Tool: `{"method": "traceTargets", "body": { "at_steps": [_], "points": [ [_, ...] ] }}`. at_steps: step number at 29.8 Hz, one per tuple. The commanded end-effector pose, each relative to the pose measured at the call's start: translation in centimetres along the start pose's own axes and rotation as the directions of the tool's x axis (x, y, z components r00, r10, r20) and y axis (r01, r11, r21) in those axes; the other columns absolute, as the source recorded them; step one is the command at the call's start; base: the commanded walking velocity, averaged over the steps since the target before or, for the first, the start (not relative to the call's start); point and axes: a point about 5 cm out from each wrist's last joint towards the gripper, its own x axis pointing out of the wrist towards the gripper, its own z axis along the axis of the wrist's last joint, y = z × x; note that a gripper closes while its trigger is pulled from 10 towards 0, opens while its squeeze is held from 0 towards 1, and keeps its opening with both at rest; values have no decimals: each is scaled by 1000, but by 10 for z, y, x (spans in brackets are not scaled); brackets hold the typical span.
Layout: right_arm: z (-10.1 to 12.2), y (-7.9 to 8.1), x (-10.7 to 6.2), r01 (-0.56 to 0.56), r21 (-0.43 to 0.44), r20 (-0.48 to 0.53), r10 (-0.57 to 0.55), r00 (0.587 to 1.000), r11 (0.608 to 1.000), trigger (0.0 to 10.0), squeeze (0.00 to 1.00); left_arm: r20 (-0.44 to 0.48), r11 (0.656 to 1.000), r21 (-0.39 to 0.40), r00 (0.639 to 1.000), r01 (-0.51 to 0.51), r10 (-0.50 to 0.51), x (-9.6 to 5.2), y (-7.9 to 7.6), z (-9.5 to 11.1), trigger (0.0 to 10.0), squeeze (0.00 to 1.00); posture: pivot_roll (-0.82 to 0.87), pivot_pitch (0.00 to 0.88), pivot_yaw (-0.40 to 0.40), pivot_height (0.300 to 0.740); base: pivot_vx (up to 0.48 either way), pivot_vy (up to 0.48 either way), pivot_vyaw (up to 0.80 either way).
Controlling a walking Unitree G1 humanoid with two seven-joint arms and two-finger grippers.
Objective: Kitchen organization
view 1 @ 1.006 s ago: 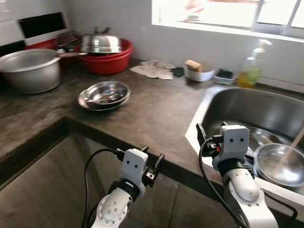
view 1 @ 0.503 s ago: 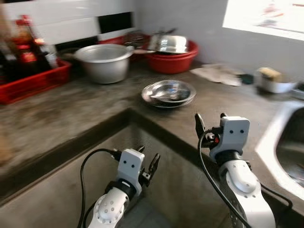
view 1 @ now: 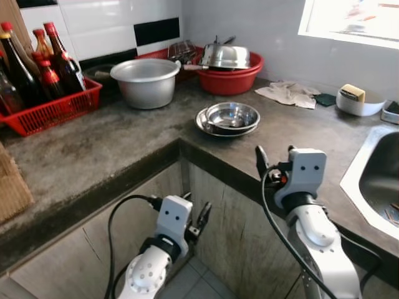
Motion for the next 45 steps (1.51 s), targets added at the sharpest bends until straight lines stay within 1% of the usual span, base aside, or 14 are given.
{"method": "traceTargets", "body": {
  "at_steps": [1,7,10,21,24,27,30,36,45],
  "points": [
    [1,5,1,-22,9,0,22,1000,1000,10000,0,-27,1000,7,999,-25,25,-2,5,-4,10000,0,25,0,-17,740,0,0,0],
    [1,6,3,-30,-4,1,30,1000,1000,10000,0,-28,1000,7,999,-31,31,-2,5,-4,10000,0,28,0,-19,740,0,67,771],
    [0,7,5,-28,-2,-4,28,1000,1000,10000,0,-31,999,8,999,-34,34,-3,6,-4,10000,0,28,0,-19,740,0,480,0],
    [5,7,9,-36,-2,15,36,999,999,10000,0,-22,998,32,998,-57,58,-1,8,-2,10000,0,27,6,-23,740,0,0,0],
    [8,9,12,-71,-29,39,72,997,997,10000,0,-16,996,49,997,-69,70,0,10,-1,10000,0,27,7,-22,740,305,0,0],
    [9,9,14,-75,-56,45,78,996,996,10000,0,-18,996,51,997,-68,69,-1,10,-1,10000,0,28,8,-22,740,355,0,267],
    [10,10,16,-81,-53,50,84,995,995,10000,0,-19,997,50,998,-66,67,-1,9,-1,10000,0,29,9,-23,740,382,0,800],
    [12,9,20,-73,-42,51,75,996,996,10000,0,-20,997,48,998,-64,65,-2,9,-1,10000,0,30,10,-24,740,413,0,0],
    [12,8,22,-79,-44,54,81,995,996,10000,0,-10,998,36,998,-60,61,-1,8,0,10000,0,31,9,-25,740,415,0,0]
  ]
}}
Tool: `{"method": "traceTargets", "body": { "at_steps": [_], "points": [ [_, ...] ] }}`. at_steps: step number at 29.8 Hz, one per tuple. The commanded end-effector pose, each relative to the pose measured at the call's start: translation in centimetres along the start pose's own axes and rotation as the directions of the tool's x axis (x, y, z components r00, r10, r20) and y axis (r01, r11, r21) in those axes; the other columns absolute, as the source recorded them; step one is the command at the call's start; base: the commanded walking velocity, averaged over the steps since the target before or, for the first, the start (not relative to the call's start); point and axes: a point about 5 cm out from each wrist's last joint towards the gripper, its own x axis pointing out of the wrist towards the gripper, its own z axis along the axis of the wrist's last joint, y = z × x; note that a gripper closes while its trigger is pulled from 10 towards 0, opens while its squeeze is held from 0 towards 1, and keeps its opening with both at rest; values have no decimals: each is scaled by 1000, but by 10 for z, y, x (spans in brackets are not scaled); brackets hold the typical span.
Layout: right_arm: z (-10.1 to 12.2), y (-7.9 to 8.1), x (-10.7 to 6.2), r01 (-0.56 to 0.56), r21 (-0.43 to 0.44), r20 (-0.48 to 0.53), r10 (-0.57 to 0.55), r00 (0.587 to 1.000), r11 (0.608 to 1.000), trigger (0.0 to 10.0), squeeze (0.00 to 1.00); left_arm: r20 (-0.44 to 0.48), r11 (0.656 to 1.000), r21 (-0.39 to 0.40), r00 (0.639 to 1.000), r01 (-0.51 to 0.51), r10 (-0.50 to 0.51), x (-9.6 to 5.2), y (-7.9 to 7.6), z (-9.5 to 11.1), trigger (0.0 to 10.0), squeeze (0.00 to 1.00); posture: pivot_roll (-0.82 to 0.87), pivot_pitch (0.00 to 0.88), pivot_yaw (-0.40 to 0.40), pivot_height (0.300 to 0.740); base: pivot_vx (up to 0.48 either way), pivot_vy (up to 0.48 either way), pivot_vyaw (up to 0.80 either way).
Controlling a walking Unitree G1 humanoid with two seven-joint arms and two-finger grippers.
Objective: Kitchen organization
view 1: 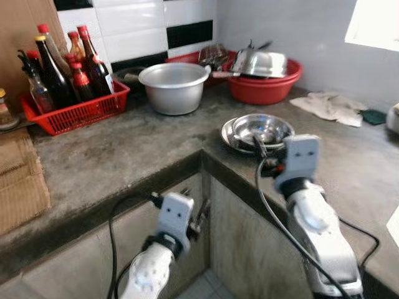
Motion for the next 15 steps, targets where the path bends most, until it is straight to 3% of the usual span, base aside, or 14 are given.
{"method": "traceTargets", "body": {
  "at_steps": [1,8,12,15],
  "points": [
    [3,7,2,-32,16,16,32,999,999,10000,0,0,1000,8,1000,-27,27,-2,8,0,10000,0,30,4,-24,740,0,0,0],
    [4,8,4,-56,2,24,56,998,998,10000,0,-8,1000,2,1000,-22,22,-2,6,-1,10000,0,31,1,-24,740,0,0,0],
    [5,8,10,-113,-118,11,116,993,987,10000,0,-8,1000,-10,1000,13,-13,-3,2,-2,10000,0,31,0,-22,740,0,0,0],
    [5,8,11,-124,-133,11,126,992,983,10000,0,-6,1000,-13,1000,17,-17,-3,1,-2,10000,0,31,0,-22,740,0,0,0]
  ]
}}
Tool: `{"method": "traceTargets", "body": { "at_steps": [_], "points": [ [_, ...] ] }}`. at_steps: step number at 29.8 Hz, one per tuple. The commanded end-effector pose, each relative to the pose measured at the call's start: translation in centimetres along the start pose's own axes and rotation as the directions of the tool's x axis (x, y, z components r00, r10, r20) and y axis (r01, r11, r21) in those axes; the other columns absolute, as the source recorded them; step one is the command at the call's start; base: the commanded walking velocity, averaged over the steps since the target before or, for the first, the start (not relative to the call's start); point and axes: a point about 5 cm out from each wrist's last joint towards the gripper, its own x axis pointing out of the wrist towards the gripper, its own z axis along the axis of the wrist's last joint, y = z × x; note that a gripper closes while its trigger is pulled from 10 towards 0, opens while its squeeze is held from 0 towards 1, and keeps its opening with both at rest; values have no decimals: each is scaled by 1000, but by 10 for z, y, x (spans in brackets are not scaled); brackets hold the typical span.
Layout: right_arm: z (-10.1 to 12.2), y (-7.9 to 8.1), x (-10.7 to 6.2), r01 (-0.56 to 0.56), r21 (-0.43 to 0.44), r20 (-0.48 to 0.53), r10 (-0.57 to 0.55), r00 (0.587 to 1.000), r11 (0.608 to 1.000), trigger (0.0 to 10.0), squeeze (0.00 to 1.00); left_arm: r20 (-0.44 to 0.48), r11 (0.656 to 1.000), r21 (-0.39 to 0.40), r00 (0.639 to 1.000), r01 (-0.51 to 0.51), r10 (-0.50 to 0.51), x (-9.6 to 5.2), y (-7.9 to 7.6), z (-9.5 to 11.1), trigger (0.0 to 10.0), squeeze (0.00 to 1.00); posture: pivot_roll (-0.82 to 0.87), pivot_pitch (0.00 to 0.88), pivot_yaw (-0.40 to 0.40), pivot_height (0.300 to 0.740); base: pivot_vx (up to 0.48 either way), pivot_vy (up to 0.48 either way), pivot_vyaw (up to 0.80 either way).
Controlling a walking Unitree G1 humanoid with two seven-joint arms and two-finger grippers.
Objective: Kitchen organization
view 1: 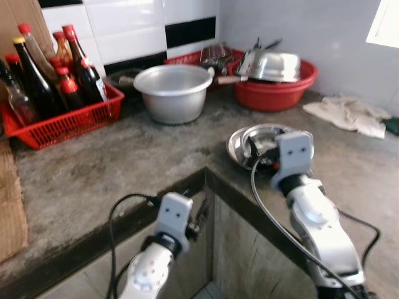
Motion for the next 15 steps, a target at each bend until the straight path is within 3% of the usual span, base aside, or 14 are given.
{"method": "traceTargets", "body": {
  "at_steps": [1,5,10,15],
  "points": [
    [9,7,6,-51,-40,41,52,998,998,10000,0,4,1000,7,1000,-6,6,-3,4,0,10000,0,30,0,-24,740,0,0,0],
    [8,8,11,-98,-122,33,102,994,988,10000,0,19,1000,-10,999,26,-26,-4,-1,2,10000,0,33,0,-27,740,0,0,0],
    [8,9,13,-134,-153,29,140,990,979,10000,0,23,998,-22,998,61,-60,-5,-5,2,10000,0,32,3,-29,740,0,0,0],
    [-5,11,14,-202,-220,-50,196,979,954,10000,0,38,993,-26,993,116,-115,-6,-12,4,10000,0,31,12,-29,740,0,0,0]
  ]
}}
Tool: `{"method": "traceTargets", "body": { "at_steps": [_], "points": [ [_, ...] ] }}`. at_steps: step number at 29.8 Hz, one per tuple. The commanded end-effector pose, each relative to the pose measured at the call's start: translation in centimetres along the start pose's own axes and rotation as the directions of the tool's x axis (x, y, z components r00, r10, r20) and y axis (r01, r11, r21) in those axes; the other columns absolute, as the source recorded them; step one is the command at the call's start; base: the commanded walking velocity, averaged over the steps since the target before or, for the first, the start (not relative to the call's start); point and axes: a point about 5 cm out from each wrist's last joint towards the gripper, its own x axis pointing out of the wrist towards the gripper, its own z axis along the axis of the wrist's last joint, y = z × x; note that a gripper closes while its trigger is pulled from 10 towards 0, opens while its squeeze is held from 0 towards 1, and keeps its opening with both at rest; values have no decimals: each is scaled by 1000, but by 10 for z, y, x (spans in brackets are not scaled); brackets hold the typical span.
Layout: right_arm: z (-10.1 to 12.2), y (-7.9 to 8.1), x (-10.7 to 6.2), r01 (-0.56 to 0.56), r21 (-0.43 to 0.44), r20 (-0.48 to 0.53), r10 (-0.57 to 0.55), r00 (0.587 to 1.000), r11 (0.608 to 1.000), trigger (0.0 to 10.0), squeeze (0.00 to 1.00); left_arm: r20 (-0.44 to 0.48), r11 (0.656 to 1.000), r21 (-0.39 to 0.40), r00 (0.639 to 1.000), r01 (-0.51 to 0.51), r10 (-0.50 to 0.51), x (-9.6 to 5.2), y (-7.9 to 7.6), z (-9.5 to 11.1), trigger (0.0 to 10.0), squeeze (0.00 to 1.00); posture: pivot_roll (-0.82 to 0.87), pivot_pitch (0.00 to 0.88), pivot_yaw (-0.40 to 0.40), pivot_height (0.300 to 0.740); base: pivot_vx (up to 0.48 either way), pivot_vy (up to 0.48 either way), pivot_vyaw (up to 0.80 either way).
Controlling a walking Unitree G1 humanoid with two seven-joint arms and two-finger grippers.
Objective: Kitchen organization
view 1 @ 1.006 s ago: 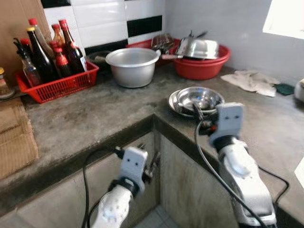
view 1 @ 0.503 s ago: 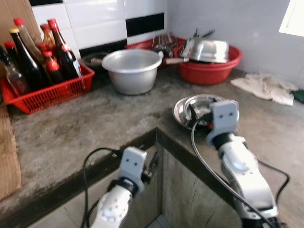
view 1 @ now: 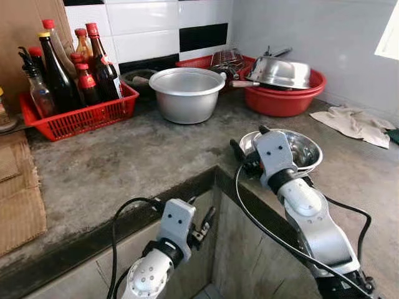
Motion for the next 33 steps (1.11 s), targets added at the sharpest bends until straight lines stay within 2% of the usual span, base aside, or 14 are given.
{"method": "traceTargets", "body": {
  "at_steps": [1,6,30,33],
  "points": [
    [-4,3,3,-39,-32,-25,38,999,999,10000,0,34,1000,7,999,26,-26,-1,-3,7,10000,0,33,13,-29,740,0,0,0],
    [-13,4,4,-71,-95,-66,65,996,993,10000,0,37,1000,5,999,25,-26,-2,-3,7,10000,0,34,17,-32,740,0,0,0],
    [-21,-4,12,-45,-146,-120,27,992,988,10000,0,35,1000,8,999,18,-18,-1,-3,7,10000,0,31,17,-35,740,0,0,0],
    [-22,-6,13,-37,-146,-125,19,992,989,9725,0,35,1000,9,999,18,-18,-2,-3,7,10000,0,32,17,-36,740,0,0,0]
  ]
}}
